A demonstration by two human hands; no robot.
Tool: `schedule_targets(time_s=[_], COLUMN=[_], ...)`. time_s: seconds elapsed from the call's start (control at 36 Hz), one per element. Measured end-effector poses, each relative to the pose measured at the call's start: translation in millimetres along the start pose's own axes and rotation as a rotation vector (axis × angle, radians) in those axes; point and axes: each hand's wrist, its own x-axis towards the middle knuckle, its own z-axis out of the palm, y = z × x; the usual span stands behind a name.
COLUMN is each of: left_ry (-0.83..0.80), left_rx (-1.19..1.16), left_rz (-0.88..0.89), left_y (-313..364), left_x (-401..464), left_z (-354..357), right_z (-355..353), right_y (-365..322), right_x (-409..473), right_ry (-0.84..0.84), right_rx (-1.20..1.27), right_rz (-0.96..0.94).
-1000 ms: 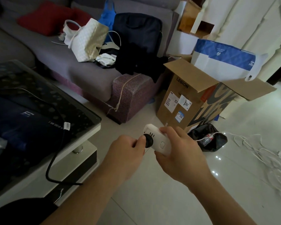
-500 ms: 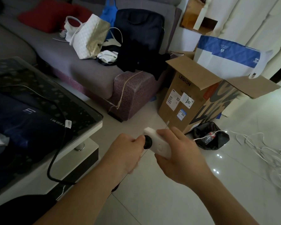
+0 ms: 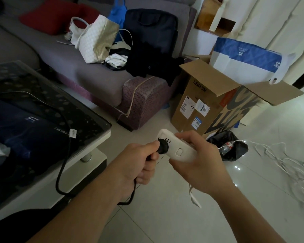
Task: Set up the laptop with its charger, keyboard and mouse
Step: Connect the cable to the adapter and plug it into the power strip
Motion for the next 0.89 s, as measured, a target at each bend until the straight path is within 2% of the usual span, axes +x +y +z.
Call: schedule_targets(time_s=[0.17,0.25,0.33,0.44,0.58,0.72,0.89], left_ry=[-0.088,-0.027,0.044,0.058,0.047,0.019,-0.054], left_rx=[-0.002,0.099,0.199,0.235,0.256,0.251,0.318], left_rz=[-0.024,-0.022,0.009,0.004,0.012,0.064,0.113], left_y=[-3,-6,-10,-13,-16,-9,-6], left_x=[2,4,4,3,4,0,-5], left_z=[-3,0,4,8,9,8,7], right_z=[-4,-4,-1,-1,-4,-12,-14], right_y=[-1,-2,2,3,3,-3,-5], right_x=[2,0,-1,2,8,9,12], right_ry=[0.076,0.119,0.082,-0.018,-0.253,-0.265,-0.314], right_rx=[-0.101,-0.180,-0.203,-0.192,-0.043,0.158,0.288], right_rz=[-0.050,-0.092,-0.109,0.002,0.145,0.141,0.180])
